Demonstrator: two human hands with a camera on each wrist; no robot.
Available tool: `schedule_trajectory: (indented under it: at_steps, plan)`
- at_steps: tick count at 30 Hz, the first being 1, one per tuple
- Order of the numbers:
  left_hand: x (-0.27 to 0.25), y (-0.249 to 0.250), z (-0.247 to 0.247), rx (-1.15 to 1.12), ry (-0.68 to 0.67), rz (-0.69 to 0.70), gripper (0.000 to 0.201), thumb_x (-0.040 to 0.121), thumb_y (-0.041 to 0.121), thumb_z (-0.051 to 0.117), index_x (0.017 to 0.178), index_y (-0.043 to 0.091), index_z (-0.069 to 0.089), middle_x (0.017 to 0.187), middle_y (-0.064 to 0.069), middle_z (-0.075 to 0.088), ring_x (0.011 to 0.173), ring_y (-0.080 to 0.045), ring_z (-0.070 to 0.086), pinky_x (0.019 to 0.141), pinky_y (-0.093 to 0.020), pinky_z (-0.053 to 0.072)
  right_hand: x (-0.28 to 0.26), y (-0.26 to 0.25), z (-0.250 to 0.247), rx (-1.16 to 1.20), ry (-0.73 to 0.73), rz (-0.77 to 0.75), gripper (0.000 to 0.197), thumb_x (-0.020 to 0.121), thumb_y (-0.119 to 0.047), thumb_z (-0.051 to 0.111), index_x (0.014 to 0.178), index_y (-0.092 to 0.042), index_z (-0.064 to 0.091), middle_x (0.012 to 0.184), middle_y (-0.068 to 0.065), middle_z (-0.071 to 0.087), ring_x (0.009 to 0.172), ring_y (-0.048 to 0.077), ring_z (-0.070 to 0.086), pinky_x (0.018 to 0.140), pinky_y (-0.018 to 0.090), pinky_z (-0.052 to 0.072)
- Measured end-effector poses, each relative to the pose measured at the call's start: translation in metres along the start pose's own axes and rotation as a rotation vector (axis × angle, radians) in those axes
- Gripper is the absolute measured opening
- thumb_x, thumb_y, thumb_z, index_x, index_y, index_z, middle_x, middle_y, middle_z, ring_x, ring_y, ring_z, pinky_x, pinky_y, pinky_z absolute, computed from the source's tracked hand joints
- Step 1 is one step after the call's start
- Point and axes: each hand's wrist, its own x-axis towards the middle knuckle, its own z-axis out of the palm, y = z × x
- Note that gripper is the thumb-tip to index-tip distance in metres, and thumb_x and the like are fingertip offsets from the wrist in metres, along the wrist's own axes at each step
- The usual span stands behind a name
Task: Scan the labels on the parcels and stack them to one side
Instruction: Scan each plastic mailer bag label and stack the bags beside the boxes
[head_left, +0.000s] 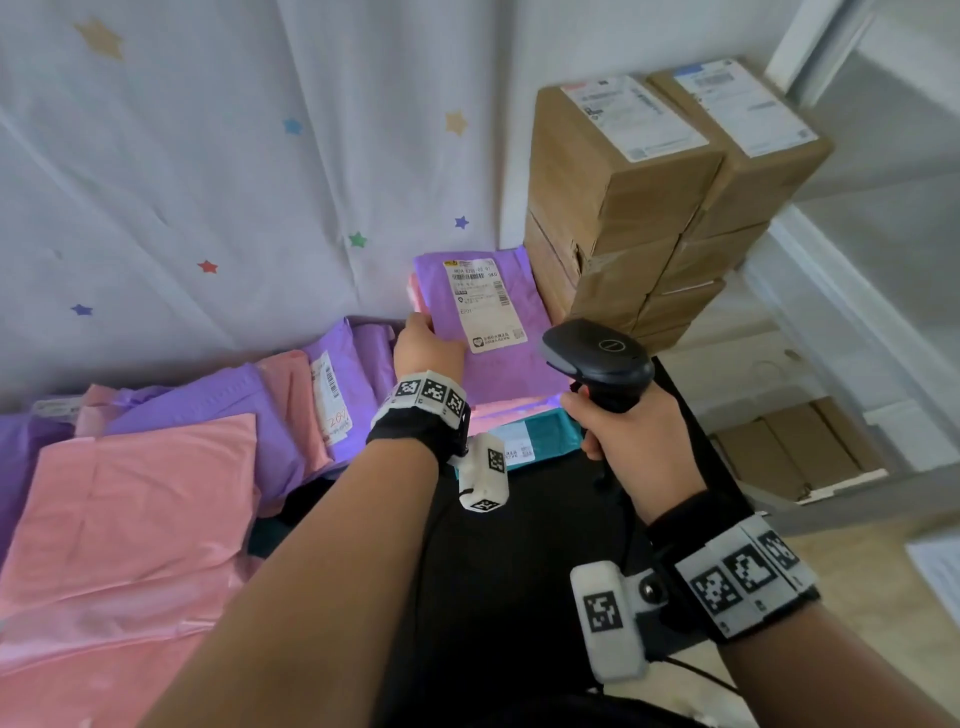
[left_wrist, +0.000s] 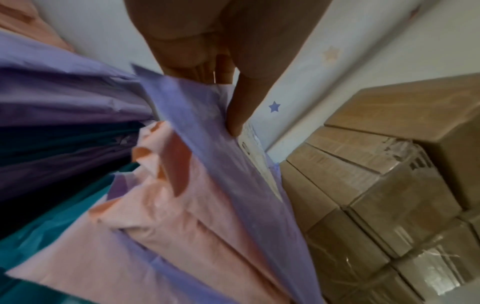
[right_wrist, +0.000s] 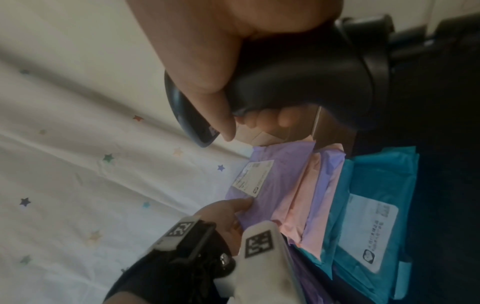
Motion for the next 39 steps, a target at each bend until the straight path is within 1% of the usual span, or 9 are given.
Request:
schedule_trajectory:
  at_steps: [4, 7, 10, 15, 20, 25, 28, 33, 39]
  plan:
    - [-0.008, -0.006, -0.005, 0.029, 0.026, 0.049, 0.050, 0.080, 0.012, 0.062, 0.128, 0.007, 0.050, 0.124, -0.013, 0.053, 0.108, -0.029, 0.056, 0.093, -0.034, 0.047, 0.000, -0.001, 0.008, 0.003, -0.019, -0.014, 0.017, 0.082, -0.020, 0.077, 0.086, -0.006, 0.067, 0.060, -0.001, 0.062, 0.045, 0.001, 0.057, 0.050, 0.019, 0.046]
    - [-0.023, -0.018, -0.026, 0.052, 0.087, 0.170, 0.043, 0.083, 0.012, 0.058, 0.125, 0.010, 0.054, 0.124, -0.011, 0.051, 0.104, -0.027, 0.056, 0.088, -0.026, 0.043, -0.006, -0.005, 0.021, 0.034, -0.043, -0.019, 0.016, 0.081, -0.020, 0.078, 0.082, -0.010, 0.066, 0.054, -0.005, 0.059, 0.046, 0.001, 0.057, 0.055, 0.024, 0.046]
    - [-0.040, -0.045, -0.056, 0.157, 0.087, 0.237, 0.036, 0.087, 0.016, 0.057, 0.123, 0.014, 0.059, 0.125, -0.011, 0.053, 0.107, -0.026, 0.055, 0.089, -0.026, 0.039, -0.017, -0.009, 0.038, 0.041, -0.090, -0.045, 0.015, 0.081, -0.022, 0.078, 0.081, -0.012, 0.067, 0.053, -0.003, 0.061, 0.047, 0.002, 0.058, 0.058, 0.027, 0.048]
    - [-0.066, -0.115, -0.116, 0.357, 0.054, 0.132, 0.035, 0.084, 0.012, 0.060, 0.119, 0.013, 0.062, 0.125, -0.011, 0.055, 0.112, -0.030, 0.054, 0.093, -0.030, 0.038, -0.047, -0.013, 0.080, 0.080, -0.185, -0.075, 0.017, 0.082, -0.017, 0.077, 0.075, -0.007, 0.065, 0.047, -0.004, 0.056, 0.043, 0.007, 0.052, 0.051, 0.028, 0.045]
    - [-0.089, -0.174, -0.164, 0.581, 0.145, 0.066, 0.038, 0.082, 0.022, 0.065, 0.118, 0.013, 0.060, 0.119, -0.013, 0.054, 0.109, -0.033, 0.050, 0.090, -0.035, 0.038, -0.075, -0.014, 0.120, 0.064, -0.288, -0.086, 0.016, 0.081, -0.013, 0.075, 0.074, -0.005, 0.064, 0.044, -0.002, 0.054, 0.040, 0.010, 0.052, 0.044, 0.025, 0.046]
    - [-0.093, -0.196, -0.174, 0.803, 0.099, 0.024, 0.055, 0.075, 0.031, 0.072, 0.122, 0.012, 0.049, 0.128, -0.010, 0.045, 0.120, -0.029, 0.040, 0.099, -0.038, 0.037, -0.094, -0.022, 0.146, 0.056, -0.351, -0.105, 0.013, 0.081, -0.015, 0.075, 0.077, -0.008, 0.065, 0.045, -0.005, 0.056, 0.041, 0.009, 0.053, 0.044, 0.024, 0.048]
    - [-0.094, -0.201, -0.167, 0.879, 0.112, 0.059, 0.054, 0.077, 0.030, 0.070, 0.121, 0.012, 0.045, 0.129, -0.009, 0.042, 0.122, -0.029, 0.038, 0.102, -0.038, 0.035, -0.100, -0.024, 0.149, 0.047, -0.353, -0.114, 0.011, 0.081, -0.015, 0.075, 0.076, -0.011, 0.065, 0.046, -0.005, 0.058, 0.043, 0.009, 0.054, 0.045, 0.024, 0.049]
    - [-0.093, -0.200, -0.164, 0.826, 0.197, 0.127, 0.029, 0.086, 0.024, 0.055, 0.112, 0.010, 0.054, 0.117, -0.009, 0.053, 0.111, -0.029, 0.049, 0.096, -0.038, 0.038, -0.101, -0.021, 0.146, 0.051, -0.307, -0.100, 0.010, 0.081, -0.015, 0.075, 0.078, -0.012, 0.066, 0.049, -0.007, 0.061, 0.043, 0.007, 0.056, 0.044, 0.020, 0.048]
    - [-0.094, -0.173, -0.191, 0.530, 0.335, 0.265, 0.017, 0.097, 0.020, 0.044, 0.104, 0.007, 0.053, 0.101, -0.013, 0.061, 0.093, -0.034, 0.058, 0.074, -0.038, 0.038, -0.102, -0.026, 0.144, 0.078, -0.283, -0.140, 0.013, 0.079, -0.014, 0.078, 0.078, -0.008, 0.066, 0.050, -0.005, 0.060, 0.043, 0.007, 0.056, 0.044, 0.020, 0.049]
